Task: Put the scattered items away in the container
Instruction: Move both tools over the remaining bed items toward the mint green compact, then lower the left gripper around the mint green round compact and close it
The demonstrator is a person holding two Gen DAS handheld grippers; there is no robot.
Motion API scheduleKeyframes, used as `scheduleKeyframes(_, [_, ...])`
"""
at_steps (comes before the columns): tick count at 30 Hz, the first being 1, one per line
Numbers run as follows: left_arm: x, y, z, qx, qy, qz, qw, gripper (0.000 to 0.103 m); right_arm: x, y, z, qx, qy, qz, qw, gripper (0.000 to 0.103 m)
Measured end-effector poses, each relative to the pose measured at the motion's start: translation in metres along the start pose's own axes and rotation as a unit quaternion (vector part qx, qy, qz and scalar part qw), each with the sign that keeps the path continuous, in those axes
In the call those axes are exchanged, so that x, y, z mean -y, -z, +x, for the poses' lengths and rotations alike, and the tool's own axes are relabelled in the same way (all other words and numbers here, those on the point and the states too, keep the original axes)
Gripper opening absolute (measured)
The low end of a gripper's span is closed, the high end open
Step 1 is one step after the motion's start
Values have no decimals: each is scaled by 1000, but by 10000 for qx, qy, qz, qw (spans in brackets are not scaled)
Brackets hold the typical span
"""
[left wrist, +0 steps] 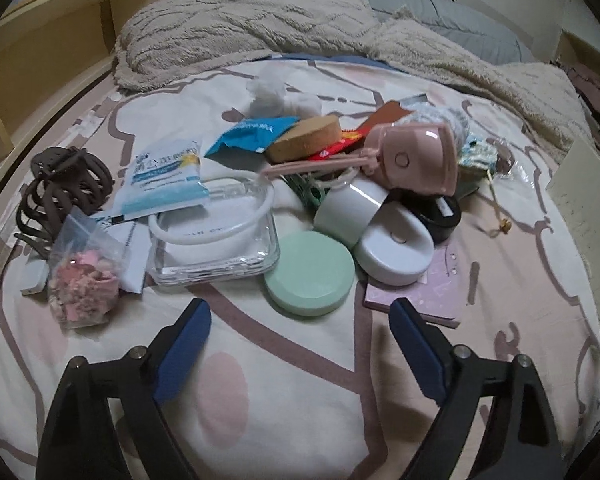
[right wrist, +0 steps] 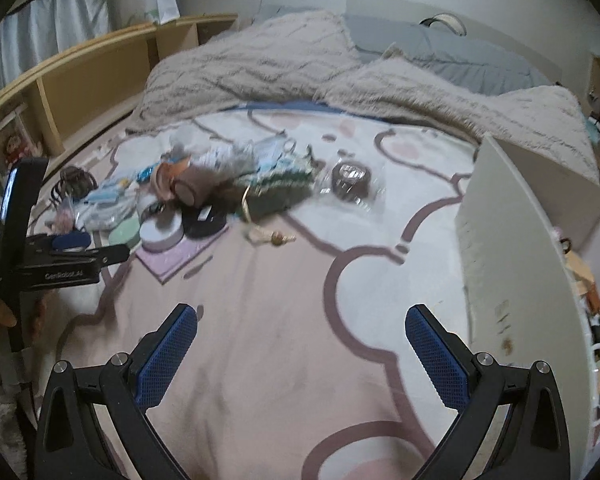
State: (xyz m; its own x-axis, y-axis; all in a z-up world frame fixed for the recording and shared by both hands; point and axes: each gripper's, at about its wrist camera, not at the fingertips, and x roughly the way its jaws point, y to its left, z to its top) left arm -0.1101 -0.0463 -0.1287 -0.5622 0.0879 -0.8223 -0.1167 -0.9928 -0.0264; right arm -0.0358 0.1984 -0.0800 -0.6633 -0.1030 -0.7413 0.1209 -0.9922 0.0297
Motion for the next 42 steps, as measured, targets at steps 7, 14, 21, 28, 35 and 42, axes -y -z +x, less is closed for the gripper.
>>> scheduleKeyframes(7, [2, -5, 9, 100, -157, -28, 9998, 87, -14, 9, 20, -294, -152, -115, 9994, 103])
scheduleKeyframes(14, [-2, -5, 15, 102, -153, -139, 9997, 88, -21, 18, 43, -765, -316, -100, 9965, 103])
scheduleKeyframes(21, [-7, -5, 22, -62, 137, -277, 9995, 94, -26, 29, 55, -914, -183, -60, 9956, 103])
scheduleKeyframes(28, [-2, -4, 16, 144, -290, -249, 9992, 79, -26, 28, 56, -930, -88, 23, 9956, 103])
scheduleKeyframes(35, [3, -5, 23, 127, -783, -55, 9968, 65, -28, 26, 58, -932, -70, -6, 9956, 103])
scheduleKeyframes(42, [16, -6, 21, 159, -483, 335, 9981, 62, -26, 24, 58, -985, -139, 6, 9950, 103])
